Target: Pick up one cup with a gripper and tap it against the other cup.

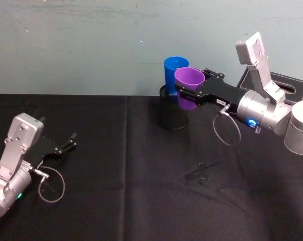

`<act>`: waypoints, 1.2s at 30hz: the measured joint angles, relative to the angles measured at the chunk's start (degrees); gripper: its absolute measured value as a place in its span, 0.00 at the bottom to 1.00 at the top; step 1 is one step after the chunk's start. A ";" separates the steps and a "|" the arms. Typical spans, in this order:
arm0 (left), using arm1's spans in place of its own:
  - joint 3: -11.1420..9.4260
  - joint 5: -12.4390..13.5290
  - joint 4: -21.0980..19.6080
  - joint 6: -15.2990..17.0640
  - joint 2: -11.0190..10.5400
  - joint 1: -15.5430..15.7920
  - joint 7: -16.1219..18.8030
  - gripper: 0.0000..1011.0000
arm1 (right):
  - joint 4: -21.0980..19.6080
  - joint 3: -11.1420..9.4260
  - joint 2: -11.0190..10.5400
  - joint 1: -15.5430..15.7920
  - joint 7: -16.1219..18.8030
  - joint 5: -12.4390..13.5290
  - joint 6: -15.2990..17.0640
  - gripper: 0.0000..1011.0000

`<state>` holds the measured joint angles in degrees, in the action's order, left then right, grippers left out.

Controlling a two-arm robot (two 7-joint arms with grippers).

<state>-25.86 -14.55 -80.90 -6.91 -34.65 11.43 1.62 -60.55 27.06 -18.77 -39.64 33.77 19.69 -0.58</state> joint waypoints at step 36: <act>0.00 0.00 0.00 0.00 0.00 0.00 0.00 1.00 | 3.54 -0.21 3.00 -2.97 0.06 1.33 1.37 0.72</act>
<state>-25.86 -14.55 -80.90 -6.91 -34.65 11.43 1.62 -57.01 26.85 -15.77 -42.62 33.83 21.02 0.80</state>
